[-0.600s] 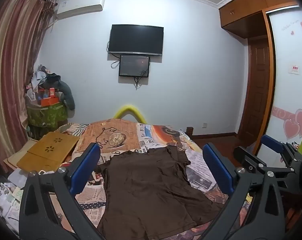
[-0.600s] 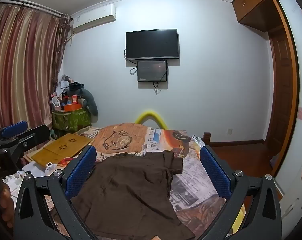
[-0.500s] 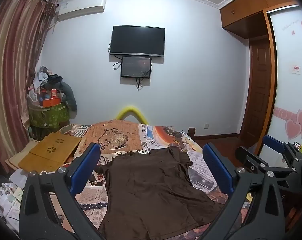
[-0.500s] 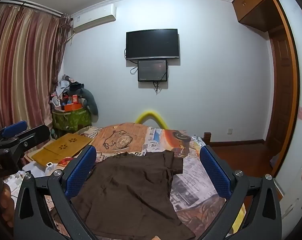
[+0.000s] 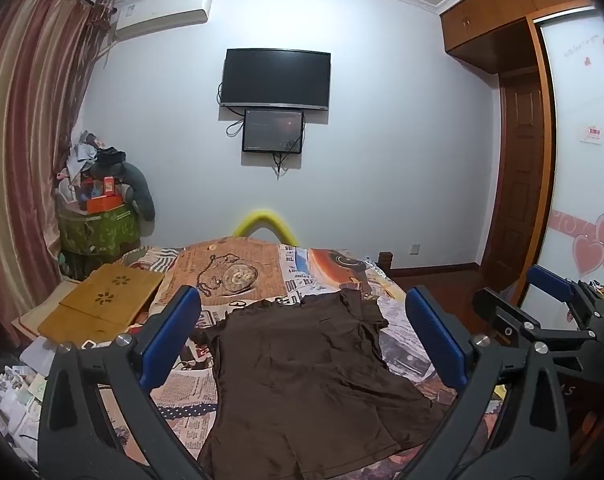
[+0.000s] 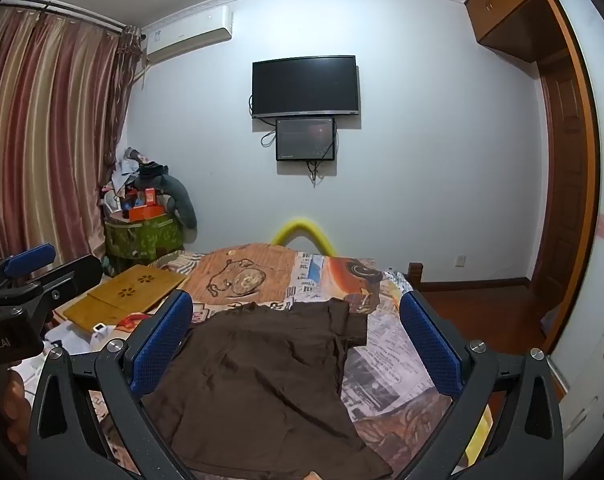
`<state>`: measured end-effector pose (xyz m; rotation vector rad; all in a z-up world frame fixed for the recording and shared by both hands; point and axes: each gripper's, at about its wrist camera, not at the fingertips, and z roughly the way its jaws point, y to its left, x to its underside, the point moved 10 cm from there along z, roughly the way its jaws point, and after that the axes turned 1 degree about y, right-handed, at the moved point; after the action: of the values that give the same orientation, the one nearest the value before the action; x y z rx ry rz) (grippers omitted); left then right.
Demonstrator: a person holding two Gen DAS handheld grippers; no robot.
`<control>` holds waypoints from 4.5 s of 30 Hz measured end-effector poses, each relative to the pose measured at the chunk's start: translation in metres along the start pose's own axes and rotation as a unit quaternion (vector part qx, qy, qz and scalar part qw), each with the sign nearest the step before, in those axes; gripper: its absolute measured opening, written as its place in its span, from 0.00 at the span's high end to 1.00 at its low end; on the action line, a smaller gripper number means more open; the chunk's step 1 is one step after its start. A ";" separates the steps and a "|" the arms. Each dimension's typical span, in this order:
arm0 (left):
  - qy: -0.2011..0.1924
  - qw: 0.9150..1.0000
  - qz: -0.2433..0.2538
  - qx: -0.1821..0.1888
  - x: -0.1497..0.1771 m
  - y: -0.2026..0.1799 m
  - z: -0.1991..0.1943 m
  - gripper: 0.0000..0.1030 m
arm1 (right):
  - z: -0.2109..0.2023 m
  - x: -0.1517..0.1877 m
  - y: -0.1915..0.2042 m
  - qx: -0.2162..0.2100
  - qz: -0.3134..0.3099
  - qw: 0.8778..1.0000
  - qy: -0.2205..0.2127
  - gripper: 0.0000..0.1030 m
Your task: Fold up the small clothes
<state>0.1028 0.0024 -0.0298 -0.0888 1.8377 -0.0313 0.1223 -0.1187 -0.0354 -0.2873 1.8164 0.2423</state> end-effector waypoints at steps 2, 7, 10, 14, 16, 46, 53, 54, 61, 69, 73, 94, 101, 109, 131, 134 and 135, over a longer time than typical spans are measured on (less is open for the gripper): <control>0.001 1.000 -0.002 0.000 -0.002 0.000 -0.002 0.00 | 0.000 0.000 0.000 0.000 0.000 1.000 0.000 0.00; 0.003 1.000 -0.002 0.000 -0.003 0.002 -0.002 0.00 | 0.004 0.001 0.002 0.000 0.002 1.000 0.001 0.00; 0.001 1.000 -0.001 -0.001 -0.001 0.002 -0.001 0.00 | 0.004 0.001 0.003 -0.002 0.003 1.000 0.001 0.00; -0.001 1.000 0.002 -0.002 -0.002 0.003 -0.001 0.00 | 0.004 0.002 0.004 -0.006 0.005 1.000 0.004 0.00; -0.002 1.000 0.002 -0.002 -0.001 0.004 -0.001 0.00 | 0.005 0.002 0.005 -0.007 0.006 1.000 0.006 0.00; 0.002 1.000 -0.005 -0.006 0.003 0.006 0.002 0.00 | 0.016 0.008 0.009 -0.019 0.016 0.999 0.026 0.00; 0.003 1.000 -0.006 -0.006 0.004 0.007 0.004 0.00 | 0.017 0.008 0.008 -0.018 0.014 0.999 0.025 0.00; 0.003 1.000 -0.006 -0.006 0.004 0.006 0.004 0.00 | 0.017 0.009 0.008 -0.018 0.015 0.999 0.025 0.00; 0.003 1.000 -0.006 -0.008 0.004 0.009 0.004 0.00 | 0.017 0.009 0.007 -0.018 0.015 0.999 0.025 0.00; 0.004 1.000 -0.008 -0.008 0.006 0.011 0.003 0.00 | 0.017 0.010 0.008 -0.018 0.015 0.999 0.026 0.00; 0.005 1.000 -0.012 -0.009 0.007 0.012 0.004 0.00 | 0.018 0.011 0.007 -0.019 0.015 0.999 0.028 0.00; 0.098 0.991 -0.043 -0.079 0.046 0.076 0.097 0.00 | 0.084 0.050 -0.010 -0.025 0.065 0.992 0.102 0.00; 0.144 0.982 -0.060 -0.109 0.075 0.120 0.156 0.00 | 0.141 0.080 -0.026 -0.038 0.082 0.982 0.166 0.01; 0.205 0.971 -0.040 -0.117 0.105 0.156 0.233 0.00 | 0.197 0.104 -0.055 -0.016 0.085 0.972 0.218 0.01; 0.372 0.910 -0.173 -0.061 0.200 0.227 0.374 0.14 | 0.296 0.140 -0.121 0.014 0.069 0.953 0.295 0.32; 0.387 0.898 -0.202 -0.053 0.211 0.231 0.382 0.20 | 0.302 0.147 -0.119 -0.001 0.073 0.950 0.305 0.33; 0.392 0.894 -0.211 -0.051 0.214 0.233 0.385 0.20 | 0.303 0.150 -0.118 -0.009 0.076 0.948 0.309 0.33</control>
<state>0.4068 0.2272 -0.3538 -0.6265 2.5931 -0.3147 0.3992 -0.1465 -0.2603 -0.2511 2.4636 0.2979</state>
